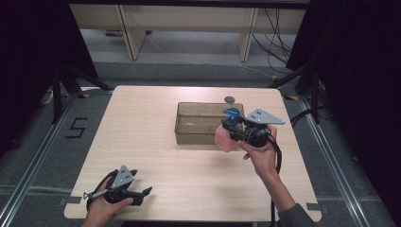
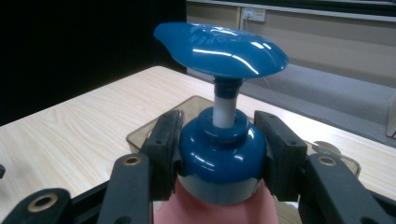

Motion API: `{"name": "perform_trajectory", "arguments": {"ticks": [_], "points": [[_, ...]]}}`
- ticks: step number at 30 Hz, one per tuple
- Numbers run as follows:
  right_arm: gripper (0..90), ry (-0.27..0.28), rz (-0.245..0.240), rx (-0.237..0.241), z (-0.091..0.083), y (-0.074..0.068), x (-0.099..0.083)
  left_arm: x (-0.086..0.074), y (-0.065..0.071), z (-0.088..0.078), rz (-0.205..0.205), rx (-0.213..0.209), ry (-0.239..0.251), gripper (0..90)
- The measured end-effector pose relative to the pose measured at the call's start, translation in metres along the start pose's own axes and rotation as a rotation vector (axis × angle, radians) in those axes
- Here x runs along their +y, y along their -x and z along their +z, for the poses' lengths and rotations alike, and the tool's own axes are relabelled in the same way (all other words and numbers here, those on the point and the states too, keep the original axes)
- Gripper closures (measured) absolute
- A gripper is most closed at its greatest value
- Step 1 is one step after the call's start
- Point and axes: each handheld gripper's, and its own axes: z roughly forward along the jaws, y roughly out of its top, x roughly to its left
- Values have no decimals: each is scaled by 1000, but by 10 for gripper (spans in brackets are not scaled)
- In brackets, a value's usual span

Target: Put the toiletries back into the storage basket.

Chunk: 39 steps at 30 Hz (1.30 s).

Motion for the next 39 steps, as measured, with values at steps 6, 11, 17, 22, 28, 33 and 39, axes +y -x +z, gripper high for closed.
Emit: {"name": "perform_trajectory", "arguments": {"ticks": [6,11,17,22,28,33,39], "points": [[536,-9,1,-20,2,3,3,1,-1,-1,9,5,-8,157],[536,-2,-11,-32,4,8,7,0,-1,0,4,0,0,157],[537,0,9,-42,7,14,16,0,1,0,-25,-10,5,158],[537,-2,43,-61,11,20,22,0,2,0,-36,-9,2,158],[537,-14,37,-86,18,30,27,0,2,0,-31,-11,2,158],[537,-18,46,-106,28,38,28,0,2,0,-33,-17,2,158],[536,-31,64,-123,41,46,25,0,1,-1,-13,-7,-2,158]]}}
